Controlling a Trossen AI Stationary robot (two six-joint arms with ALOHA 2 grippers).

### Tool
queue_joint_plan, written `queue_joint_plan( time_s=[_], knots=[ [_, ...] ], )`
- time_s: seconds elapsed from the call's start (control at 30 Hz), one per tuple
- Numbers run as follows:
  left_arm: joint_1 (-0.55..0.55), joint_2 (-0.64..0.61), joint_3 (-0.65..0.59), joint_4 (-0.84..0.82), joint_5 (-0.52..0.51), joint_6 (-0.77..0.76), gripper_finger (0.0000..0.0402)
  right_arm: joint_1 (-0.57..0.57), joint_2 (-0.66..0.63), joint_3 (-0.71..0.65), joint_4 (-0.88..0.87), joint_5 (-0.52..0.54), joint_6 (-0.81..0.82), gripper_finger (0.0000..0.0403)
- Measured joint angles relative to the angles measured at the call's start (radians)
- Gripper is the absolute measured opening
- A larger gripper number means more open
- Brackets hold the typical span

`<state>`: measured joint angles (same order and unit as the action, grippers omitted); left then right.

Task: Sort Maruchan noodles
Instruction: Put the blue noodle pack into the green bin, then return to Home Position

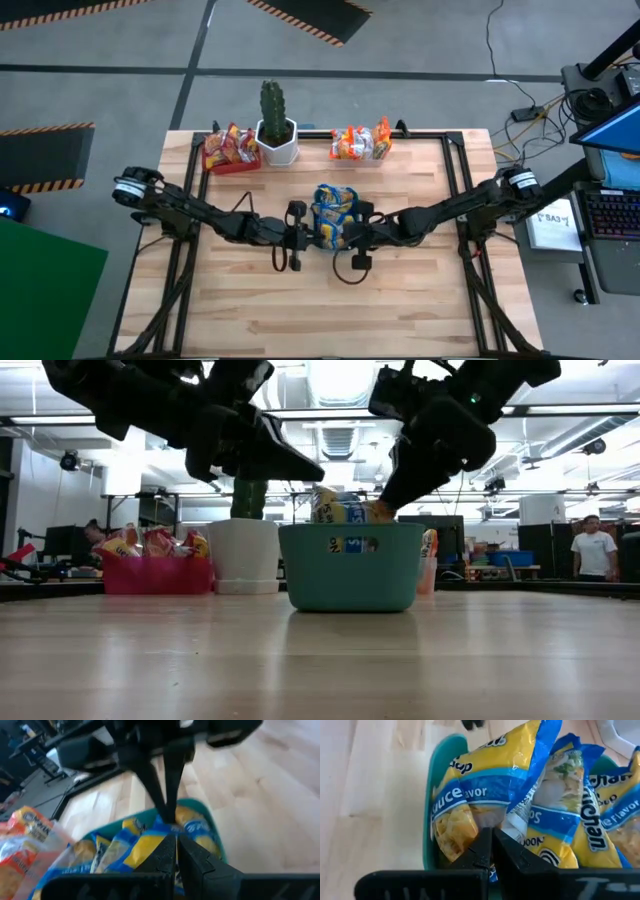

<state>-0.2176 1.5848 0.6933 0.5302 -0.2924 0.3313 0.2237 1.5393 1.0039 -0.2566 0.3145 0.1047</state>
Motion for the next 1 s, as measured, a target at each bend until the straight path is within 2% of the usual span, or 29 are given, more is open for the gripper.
queue_joint_plan(
  time_s=[0.2, 0.3, 0.43, 0.53, 0.7, 0.9, 1.0],
  knots=[
    [0.000, -0.048, 0.000, -0.028, -0.013, 0.001, 0.0000, 0.001, -0.049, 0.003, -0.004, 0.000, -0.001, 0.0009],
    [0.000, -0.112, -0.001, -0.101, -0.011, 0.024, 0.0000, 0.002, -0.087, 0.003, -0.003, 0.000, -0.024, 0.0009],
    [0.005, -0.246, -0.025, -0.207, 0.067, 0.047, 0.0000, 0.005, -0.146, -0.004, 0.006, -0.014, -0.117, 0.0009],
    [0.019, -0.388, -0.114, -0.216, 0.099, 0.069, 0.0000, -0.007, -0.204, -0.041, 0.075, -0.055, -0.214, 0.0009],
    [0.073, -0.669, -0.314, -0.120, 0.099, 0.032, 0.0000, -0.069, -0.334, -0.180, 0.259, -0.098, -0.305, 0.0009],
    [0.180, -1.021, -0.524, -0.089, 0.098, -0.021, 0.0000, -0.185, -0.484, -0.428, 0.528, -0.226, -0.303, 0.0009],
    [0.225, -1.164, -0.593, -0.078, 0.100, -0.048, 0.0000, -0.235, -0.569, -0.543, 0.613, -0.247, -0.280, 0.0009]
  ],
)
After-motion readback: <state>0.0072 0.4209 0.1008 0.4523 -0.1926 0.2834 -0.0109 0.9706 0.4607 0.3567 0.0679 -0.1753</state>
